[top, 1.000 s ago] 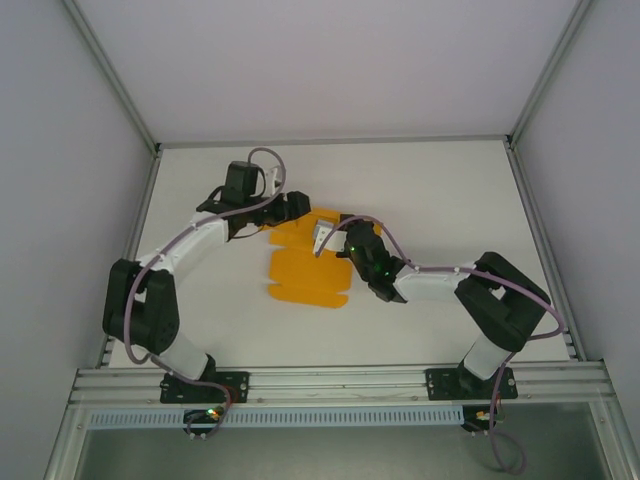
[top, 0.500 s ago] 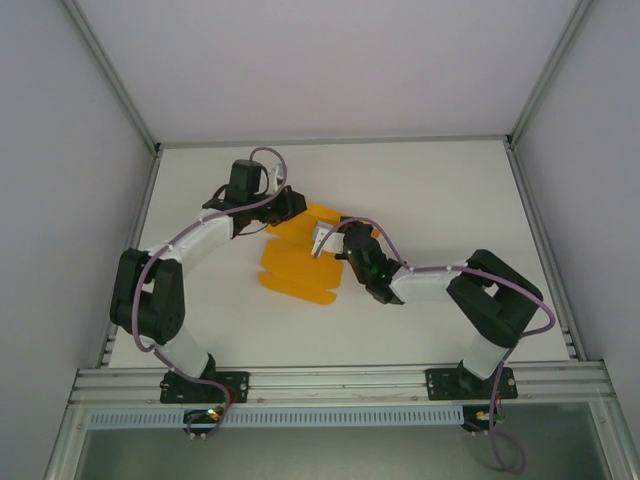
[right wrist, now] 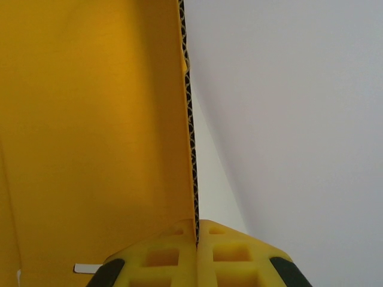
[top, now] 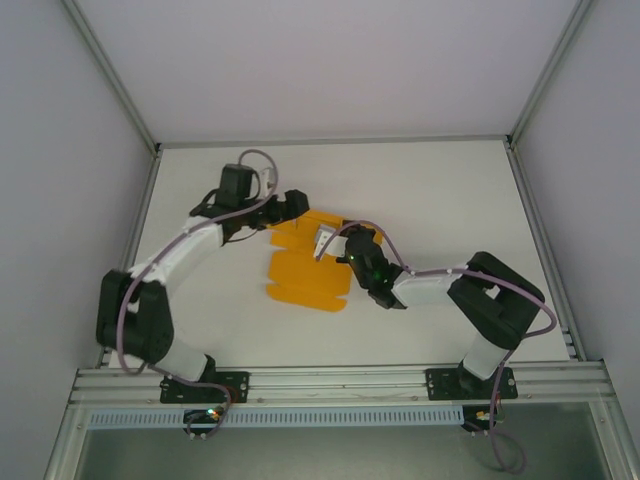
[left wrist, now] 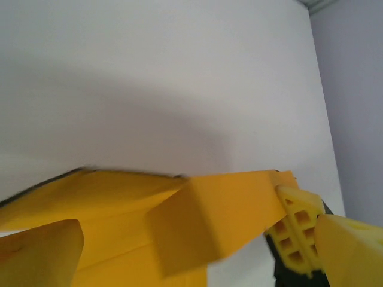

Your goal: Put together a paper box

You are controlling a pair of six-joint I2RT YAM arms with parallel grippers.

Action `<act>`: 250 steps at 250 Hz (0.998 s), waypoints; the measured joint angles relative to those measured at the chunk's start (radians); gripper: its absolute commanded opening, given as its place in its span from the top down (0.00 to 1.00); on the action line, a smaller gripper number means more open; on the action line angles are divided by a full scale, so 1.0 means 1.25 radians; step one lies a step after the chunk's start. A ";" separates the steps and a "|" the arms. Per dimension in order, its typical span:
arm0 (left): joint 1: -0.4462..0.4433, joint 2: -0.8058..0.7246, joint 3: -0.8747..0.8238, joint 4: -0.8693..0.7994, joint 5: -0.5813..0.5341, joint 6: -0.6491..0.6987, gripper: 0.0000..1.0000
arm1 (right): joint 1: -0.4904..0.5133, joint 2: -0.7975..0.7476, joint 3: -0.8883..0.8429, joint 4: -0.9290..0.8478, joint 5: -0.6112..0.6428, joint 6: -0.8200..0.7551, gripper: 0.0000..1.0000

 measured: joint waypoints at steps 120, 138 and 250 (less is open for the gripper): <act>0.241 -0.043 -0.283 0.124 -0.009 0.037 0.00 | -0.094 -0.198 -0.030 -0.176 -0.181 0.177 1.00; 0.237 -0.009 -0.295 0.192 0.036 0.027 0.01 | -0.101 -0.204 -0.030 -0.193 -0.207 0.197 1.00; 0.187 0.073 -0.333 0.538 0.233 -0.039 0.15 | -0.128 -0.222 -0.030 -0.246 -0.257 0.293 1.00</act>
